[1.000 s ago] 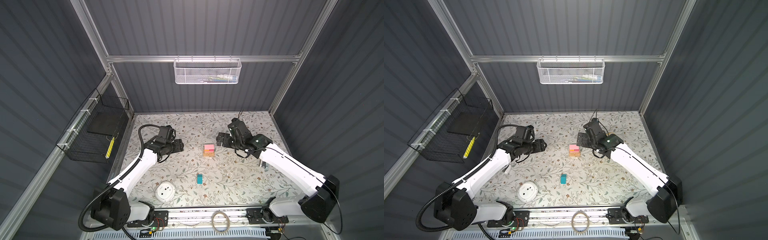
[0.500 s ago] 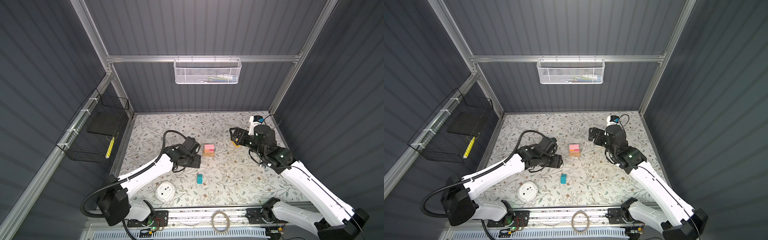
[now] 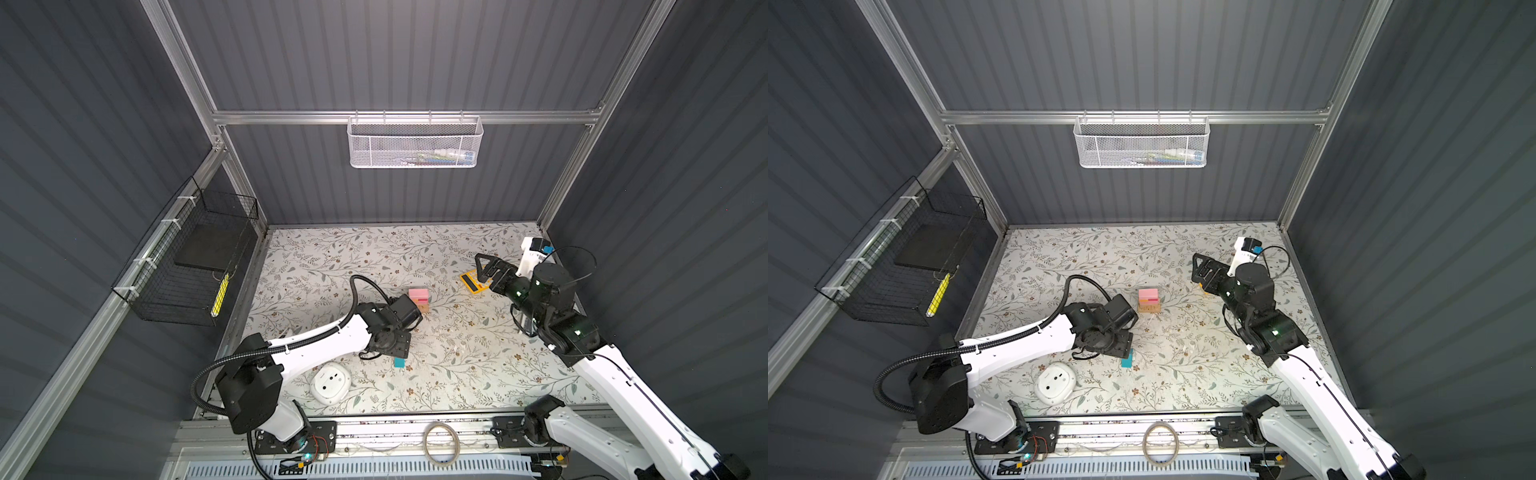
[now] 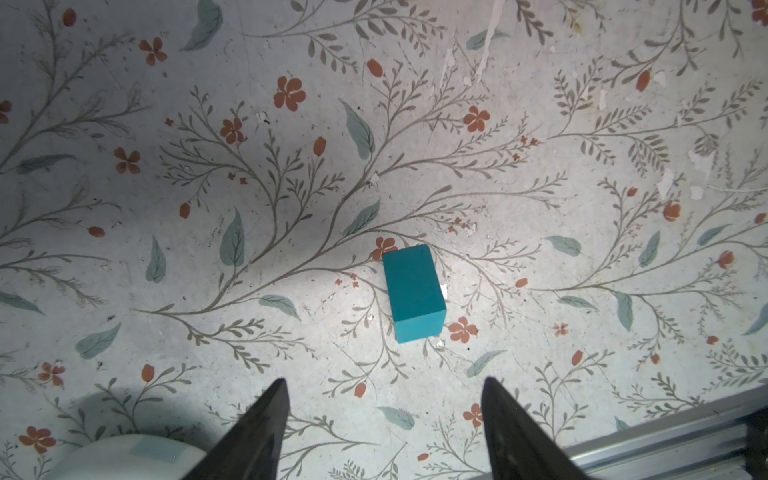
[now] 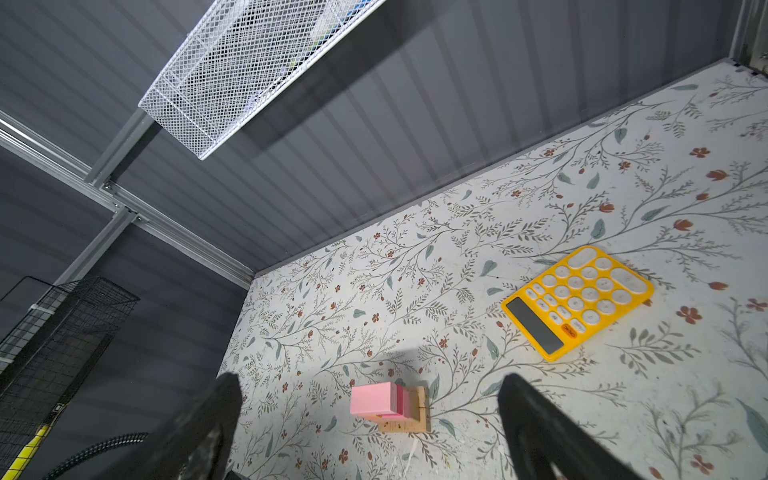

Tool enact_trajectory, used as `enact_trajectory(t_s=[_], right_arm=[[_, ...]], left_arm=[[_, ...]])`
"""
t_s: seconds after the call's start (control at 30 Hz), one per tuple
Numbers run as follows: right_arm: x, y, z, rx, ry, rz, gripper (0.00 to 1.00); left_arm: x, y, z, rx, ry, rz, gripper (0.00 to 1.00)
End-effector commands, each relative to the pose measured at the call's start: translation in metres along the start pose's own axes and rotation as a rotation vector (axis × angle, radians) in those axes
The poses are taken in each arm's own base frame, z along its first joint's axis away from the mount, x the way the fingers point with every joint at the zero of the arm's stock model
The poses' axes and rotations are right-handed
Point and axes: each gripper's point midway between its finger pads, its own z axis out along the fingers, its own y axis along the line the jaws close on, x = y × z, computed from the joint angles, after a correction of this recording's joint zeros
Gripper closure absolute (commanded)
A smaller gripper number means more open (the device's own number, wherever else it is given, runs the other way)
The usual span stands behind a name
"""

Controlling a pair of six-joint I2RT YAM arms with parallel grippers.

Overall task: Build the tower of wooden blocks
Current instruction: 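Open and raise the right gripper while the left gripper moves toward the teal block, then lower the left gripper over the teal block and close on it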

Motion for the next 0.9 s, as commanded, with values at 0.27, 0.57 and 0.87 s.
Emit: enact_trajectory(t_s=[0.27, 0.57, 0.87], right_arm=[[-0.002, -0.005, -0.007, -0.032, -0.031, 0.044, 0.02], [0.001, -0.003, -0.003, -0.043, -0.015, 0.053, 0.02], [0.002, -0.005, -0.003, -0.041, -0.013, 0.054, 0.03]], left_arm=[[0.012, 0.002, 0.011, -0.067, 0.016, -0.03, 0.21], [0.016, -0.005, 0.025, -0.047, 0.031, -0.03, 0.24], [0.02, -0.01, 0.043, -0.055, 0.062, -0.029, 0.3]])
